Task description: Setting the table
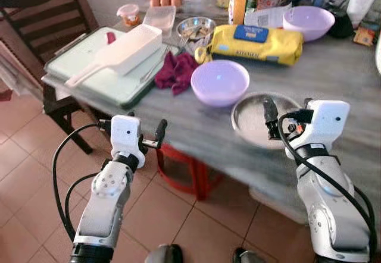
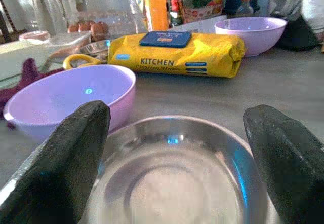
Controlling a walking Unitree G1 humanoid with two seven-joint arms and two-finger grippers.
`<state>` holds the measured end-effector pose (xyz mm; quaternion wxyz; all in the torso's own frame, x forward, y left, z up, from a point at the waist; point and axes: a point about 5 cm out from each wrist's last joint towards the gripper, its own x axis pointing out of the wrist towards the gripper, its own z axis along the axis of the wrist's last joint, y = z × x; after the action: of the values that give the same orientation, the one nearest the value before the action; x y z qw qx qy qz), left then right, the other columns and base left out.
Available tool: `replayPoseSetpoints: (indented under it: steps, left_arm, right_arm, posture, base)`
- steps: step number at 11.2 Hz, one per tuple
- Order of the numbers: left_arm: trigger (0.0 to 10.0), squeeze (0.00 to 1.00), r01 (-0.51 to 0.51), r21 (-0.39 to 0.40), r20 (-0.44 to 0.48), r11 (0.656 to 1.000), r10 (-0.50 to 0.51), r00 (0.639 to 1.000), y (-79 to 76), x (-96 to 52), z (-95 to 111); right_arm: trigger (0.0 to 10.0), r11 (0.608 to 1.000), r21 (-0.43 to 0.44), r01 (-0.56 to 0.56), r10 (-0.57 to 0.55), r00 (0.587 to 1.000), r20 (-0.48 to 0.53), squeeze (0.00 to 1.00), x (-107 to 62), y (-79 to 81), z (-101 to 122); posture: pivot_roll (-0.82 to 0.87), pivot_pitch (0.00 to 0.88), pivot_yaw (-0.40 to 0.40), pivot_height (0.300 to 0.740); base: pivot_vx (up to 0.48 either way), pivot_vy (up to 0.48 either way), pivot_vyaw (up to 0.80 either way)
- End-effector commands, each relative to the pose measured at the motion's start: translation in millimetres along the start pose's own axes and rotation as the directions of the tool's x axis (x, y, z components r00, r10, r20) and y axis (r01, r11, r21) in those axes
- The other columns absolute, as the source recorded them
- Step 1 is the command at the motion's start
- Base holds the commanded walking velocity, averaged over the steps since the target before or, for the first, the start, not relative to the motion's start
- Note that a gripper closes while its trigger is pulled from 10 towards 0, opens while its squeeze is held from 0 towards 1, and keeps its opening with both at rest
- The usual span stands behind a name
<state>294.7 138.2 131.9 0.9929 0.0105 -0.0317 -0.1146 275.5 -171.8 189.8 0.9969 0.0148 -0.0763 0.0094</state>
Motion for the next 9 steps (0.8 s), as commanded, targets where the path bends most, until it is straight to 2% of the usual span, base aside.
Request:
replayPoseSetpoints:
  steps: [1,9]
  left_arm:
    - [10.0,0.0,0.007,0.02,-0.018,1.0,-0.007,1.0,1.4,-2.5,-2.6]
    - [10.0,0.0,0.015,0.023,-0.02,1.0,-0.015,1.0,0.6,-0.2,-2.4]
  right_arm:
    - [10.0,1.0,0.011,0.007,-0.007,1.0,-0.003,0.0,-0.2,-0.3,-1.2]
    - [10.0,1.0,0.011,0.022,-0.022,1.0,0.004,0.0,1.4,-3.2,0.7]
  posture:
    - [-0.07,0.127,0.119,0.74]
    - [-0.07,0.128,0.12,0.74]
  base:
    - [-0.334,0.0,0.0]
    - [-0.329,0.0,0.0]
